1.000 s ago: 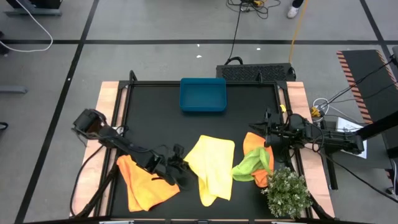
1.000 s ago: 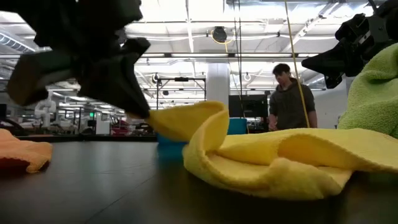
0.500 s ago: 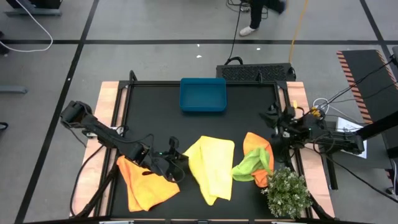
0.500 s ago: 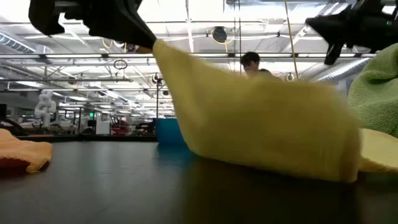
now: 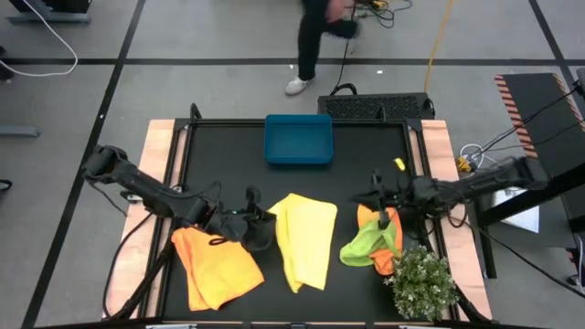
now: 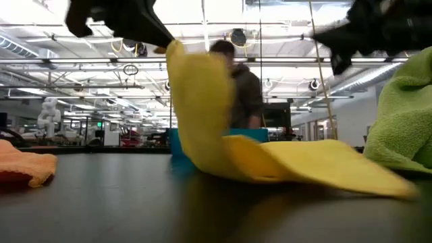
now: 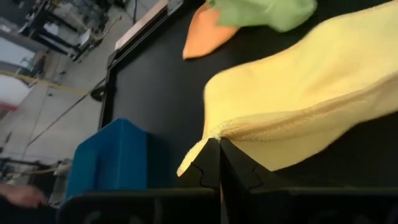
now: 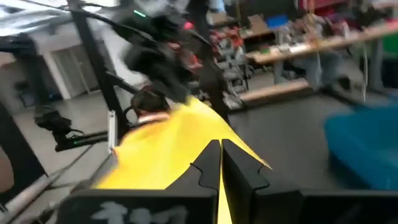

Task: Fold microfiber towels
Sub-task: Fold the yellow microfiber towel

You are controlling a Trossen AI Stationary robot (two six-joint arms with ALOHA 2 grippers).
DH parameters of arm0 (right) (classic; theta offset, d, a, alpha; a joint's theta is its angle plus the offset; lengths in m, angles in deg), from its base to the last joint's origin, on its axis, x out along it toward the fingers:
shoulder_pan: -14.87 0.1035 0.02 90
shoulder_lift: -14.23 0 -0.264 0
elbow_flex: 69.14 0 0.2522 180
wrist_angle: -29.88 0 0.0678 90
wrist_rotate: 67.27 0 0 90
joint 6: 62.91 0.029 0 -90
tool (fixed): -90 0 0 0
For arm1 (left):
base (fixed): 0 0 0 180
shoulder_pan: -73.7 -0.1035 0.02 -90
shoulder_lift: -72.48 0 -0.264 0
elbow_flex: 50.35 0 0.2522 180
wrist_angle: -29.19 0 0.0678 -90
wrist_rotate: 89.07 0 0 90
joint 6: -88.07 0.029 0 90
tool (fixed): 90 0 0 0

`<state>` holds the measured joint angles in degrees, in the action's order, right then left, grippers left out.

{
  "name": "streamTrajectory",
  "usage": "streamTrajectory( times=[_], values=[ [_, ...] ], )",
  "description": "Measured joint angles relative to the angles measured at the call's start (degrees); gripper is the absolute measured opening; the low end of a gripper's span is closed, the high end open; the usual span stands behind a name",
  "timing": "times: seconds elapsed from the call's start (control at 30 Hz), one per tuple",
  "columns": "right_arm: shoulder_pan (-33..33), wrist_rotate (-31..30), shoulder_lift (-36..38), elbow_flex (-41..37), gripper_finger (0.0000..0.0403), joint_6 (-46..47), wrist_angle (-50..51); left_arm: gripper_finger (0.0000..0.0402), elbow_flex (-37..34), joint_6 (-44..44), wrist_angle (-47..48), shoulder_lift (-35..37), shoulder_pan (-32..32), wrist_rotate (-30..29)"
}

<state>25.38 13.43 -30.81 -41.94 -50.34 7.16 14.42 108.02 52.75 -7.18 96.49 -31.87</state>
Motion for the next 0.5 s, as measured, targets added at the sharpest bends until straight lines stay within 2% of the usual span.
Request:
streamTrajectory(
  times=[0.2, 0.5],
  values=[
    [5.37, -1.20, -19.06, 13.61, 0.0006, -7.09, 0.65, 0.0000, 0.00, 4.03, 5.23, 0.00, 0.33, 1.56],
    [6.09, -1.23, -34.98, 23.74, 0.0006, -7.95, 1.08, 0.0000, 0.00, 4.40, 13.64, 0.00, 7.09, 0.69]
  ],
)
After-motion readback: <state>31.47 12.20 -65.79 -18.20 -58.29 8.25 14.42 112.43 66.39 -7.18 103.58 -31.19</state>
